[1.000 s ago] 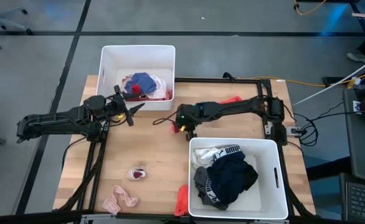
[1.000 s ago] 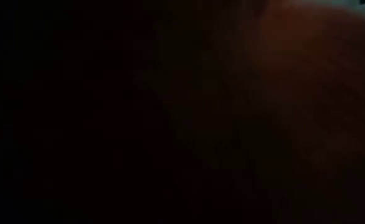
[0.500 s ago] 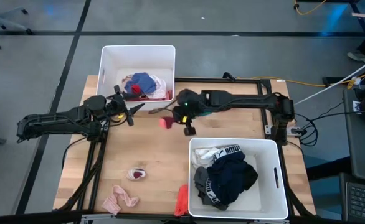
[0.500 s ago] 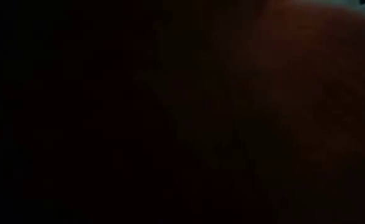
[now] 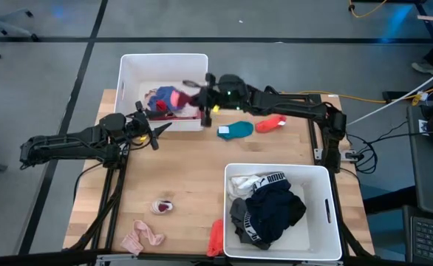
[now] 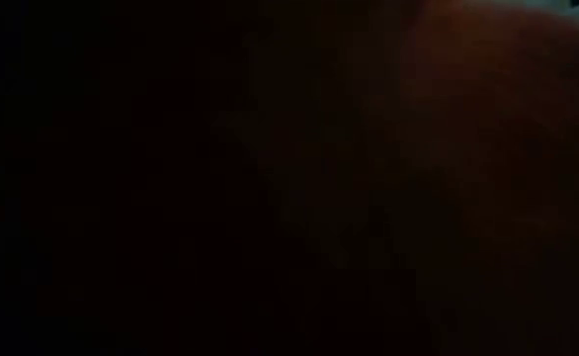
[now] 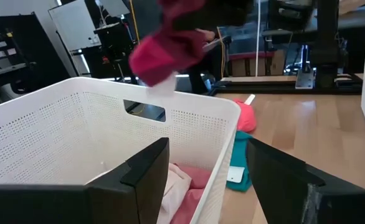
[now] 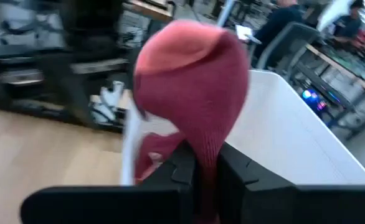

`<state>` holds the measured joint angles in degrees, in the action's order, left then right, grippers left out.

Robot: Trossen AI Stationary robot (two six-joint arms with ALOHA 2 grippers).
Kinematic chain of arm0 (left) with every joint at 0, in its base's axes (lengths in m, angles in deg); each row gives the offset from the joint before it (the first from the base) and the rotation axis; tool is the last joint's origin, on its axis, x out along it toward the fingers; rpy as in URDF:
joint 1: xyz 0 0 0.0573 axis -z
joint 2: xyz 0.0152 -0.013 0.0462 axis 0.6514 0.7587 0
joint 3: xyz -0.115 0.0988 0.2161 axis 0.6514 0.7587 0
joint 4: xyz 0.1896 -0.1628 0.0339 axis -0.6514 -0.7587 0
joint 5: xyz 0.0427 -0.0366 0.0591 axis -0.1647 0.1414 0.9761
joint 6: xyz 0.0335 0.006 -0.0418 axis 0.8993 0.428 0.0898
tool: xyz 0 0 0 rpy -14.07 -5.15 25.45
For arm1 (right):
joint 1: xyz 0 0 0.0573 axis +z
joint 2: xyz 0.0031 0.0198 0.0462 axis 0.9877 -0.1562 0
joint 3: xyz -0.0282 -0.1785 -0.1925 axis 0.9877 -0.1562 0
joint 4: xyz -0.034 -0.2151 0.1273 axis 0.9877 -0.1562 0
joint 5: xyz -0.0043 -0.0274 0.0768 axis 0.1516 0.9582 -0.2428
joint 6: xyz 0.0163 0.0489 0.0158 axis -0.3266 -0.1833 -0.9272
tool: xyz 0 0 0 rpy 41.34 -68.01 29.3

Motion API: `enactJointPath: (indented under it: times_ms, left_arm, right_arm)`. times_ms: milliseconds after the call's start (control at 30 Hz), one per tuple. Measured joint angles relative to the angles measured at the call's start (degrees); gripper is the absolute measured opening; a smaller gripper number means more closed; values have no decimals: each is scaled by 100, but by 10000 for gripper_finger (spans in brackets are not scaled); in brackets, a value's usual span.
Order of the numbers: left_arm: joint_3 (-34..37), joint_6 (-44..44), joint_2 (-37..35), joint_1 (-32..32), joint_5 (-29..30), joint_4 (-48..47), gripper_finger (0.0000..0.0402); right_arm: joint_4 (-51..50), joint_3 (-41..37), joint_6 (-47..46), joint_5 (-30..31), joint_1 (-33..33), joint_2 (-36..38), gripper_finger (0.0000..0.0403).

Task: Sort clothes
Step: Put the red sock into the top white bin, then put the light blue sock into the top white bin

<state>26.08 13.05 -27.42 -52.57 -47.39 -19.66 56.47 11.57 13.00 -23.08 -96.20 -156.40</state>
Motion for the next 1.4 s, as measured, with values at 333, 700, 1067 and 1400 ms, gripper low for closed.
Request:
enactJointPath:
  times_ms: [333, 700, 1067, 1400]
  left_arm:
    - [0, -129, 0, -1, 1, -34, 202]
    - [0, -143, 0, 0, 1, -49, 202]
    - [0, -144, 0, 0, 1, -136, 202]
    - [0, -146, 0, 0, 2, -136, 202]
  right_arm:
    - [559, -7, -801, 54, -300, -536, 41]
    - [448, -5, -1216, 479, -284, -665, 205]
    - [-1829, 908, -1228, 522, -237, -608, 293]
    - [-5164, 1932, -1597, 1367, 331, -591, 288]
